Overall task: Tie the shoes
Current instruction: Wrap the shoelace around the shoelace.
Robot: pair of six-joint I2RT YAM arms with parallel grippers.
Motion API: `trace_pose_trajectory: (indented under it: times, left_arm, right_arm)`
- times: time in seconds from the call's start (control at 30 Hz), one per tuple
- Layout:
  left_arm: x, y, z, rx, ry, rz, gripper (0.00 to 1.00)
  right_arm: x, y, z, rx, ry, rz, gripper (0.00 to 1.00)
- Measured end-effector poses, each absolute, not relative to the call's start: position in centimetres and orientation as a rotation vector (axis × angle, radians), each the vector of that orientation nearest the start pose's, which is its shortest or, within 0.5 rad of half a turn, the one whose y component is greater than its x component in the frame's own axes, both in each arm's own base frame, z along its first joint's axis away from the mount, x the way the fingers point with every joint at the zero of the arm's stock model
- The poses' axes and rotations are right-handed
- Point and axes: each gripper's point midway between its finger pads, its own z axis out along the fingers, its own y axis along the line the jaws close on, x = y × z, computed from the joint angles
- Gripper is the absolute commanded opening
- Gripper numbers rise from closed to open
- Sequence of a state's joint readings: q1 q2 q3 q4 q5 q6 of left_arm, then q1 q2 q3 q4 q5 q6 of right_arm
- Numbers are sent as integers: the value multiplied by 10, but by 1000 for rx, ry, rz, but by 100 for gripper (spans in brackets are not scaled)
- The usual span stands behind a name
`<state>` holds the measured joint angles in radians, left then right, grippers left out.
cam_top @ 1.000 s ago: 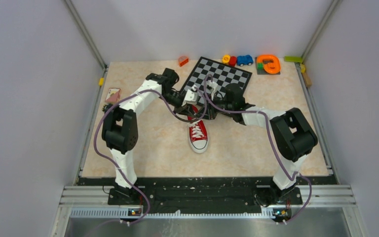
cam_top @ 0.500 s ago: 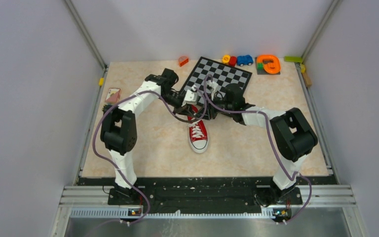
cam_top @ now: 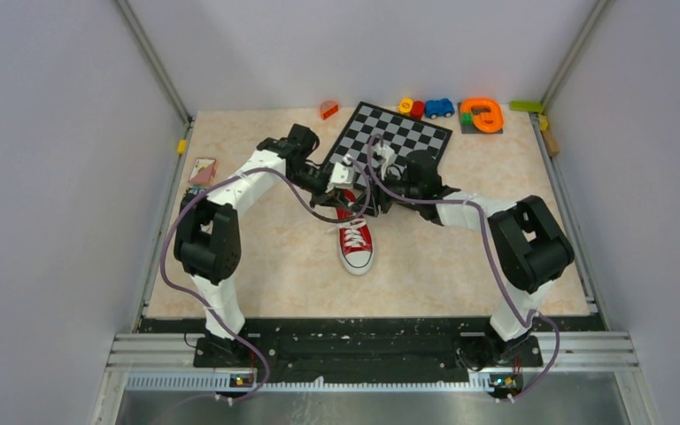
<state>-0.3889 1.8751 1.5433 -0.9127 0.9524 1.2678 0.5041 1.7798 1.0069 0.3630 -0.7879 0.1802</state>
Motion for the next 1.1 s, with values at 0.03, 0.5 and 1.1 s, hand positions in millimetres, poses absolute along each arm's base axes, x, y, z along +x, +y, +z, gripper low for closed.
trace_pose_trajectory:
  times: [0.03,0.5,1.1]
  left_arm:
    - [330,-265,141,1828,1412,-910,0]
    - [343,-267,135,1825,1384,-841,0]
    - [345,-268,133,1810,1380,-829,0]
  right_arm:
    - [333,331,129,-846,1876,1206,56]
    - [326,303,141,-740,1880,1051,67]
    - [318,294,95,-701,1915,1031,52]
